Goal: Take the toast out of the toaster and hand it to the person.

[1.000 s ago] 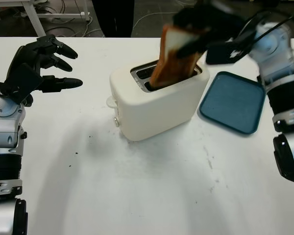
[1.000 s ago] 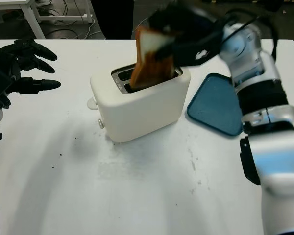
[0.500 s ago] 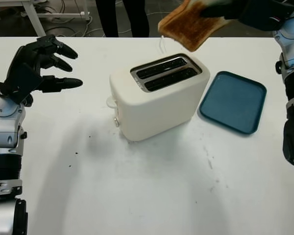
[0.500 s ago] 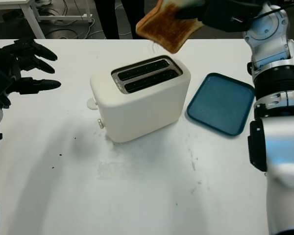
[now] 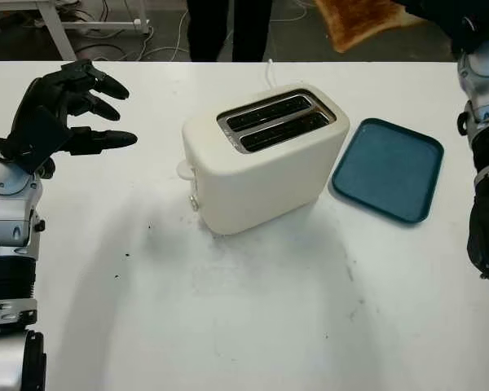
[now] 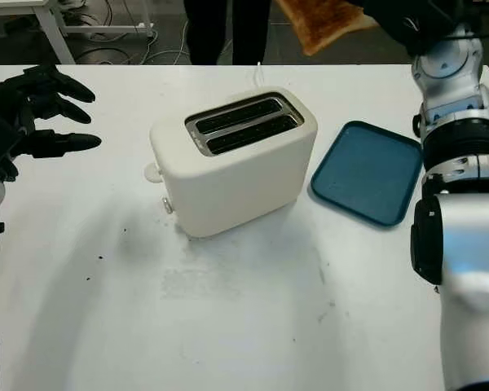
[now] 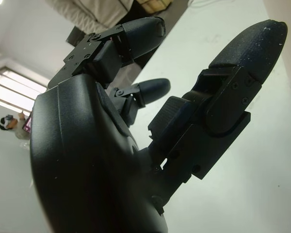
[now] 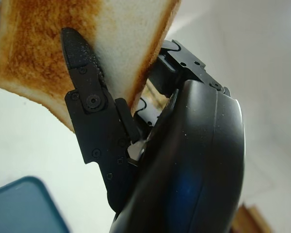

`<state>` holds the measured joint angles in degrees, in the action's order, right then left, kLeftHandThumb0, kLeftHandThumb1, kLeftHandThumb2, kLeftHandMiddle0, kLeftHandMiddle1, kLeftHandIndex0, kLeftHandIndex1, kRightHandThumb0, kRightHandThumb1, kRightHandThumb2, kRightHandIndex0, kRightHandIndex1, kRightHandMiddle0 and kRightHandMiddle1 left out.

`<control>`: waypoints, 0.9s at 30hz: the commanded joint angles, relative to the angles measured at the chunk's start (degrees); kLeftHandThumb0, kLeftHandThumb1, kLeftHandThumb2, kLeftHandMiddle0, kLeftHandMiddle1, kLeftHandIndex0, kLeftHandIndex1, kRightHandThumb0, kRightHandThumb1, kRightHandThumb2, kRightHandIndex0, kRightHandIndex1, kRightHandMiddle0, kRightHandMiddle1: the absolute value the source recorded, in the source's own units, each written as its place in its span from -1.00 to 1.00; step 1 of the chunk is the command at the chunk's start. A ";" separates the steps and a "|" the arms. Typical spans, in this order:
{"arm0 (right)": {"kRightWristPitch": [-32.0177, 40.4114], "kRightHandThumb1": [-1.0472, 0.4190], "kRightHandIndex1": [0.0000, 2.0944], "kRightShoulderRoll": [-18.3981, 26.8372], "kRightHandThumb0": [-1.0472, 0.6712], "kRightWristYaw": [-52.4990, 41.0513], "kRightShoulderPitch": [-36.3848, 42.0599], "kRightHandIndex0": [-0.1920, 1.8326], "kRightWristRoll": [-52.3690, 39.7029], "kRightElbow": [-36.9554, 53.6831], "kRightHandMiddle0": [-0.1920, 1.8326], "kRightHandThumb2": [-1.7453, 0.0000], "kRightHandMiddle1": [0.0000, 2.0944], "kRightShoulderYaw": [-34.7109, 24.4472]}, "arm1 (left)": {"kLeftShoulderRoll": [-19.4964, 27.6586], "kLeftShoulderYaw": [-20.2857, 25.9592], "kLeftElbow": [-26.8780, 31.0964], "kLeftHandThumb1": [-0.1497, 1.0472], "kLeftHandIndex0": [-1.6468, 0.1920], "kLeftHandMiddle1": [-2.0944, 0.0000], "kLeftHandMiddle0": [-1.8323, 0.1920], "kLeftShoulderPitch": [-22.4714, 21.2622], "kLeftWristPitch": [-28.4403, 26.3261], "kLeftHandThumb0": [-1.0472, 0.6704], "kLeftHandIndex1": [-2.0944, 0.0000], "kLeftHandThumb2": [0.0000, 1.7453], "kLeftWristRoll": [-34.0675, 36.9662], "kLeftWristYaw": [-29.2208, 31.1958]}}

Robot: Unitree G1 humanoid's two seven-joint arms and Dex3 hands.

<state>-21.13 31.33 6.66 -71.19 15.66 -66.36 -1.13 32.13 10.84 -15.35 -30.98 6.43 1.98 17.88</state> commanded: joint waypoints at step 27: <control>2.34 -0.83 0.67 -7.09 -0.02 9.62 10.95 0.13 -5.75 -4.71 -0.07 0.87 0.66 -3.82 | -0.19 -0.36 -0.25 0.17 0.18 -0.24 0.31 0.22 0.88 -1.00 -0.07 -1.00 -0.20 0.09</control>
<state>-18.48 24.58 15.11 -61.20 9.86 -71.13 -4.98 32.13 10.70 -15.41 -30.97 6.78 1.88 17.85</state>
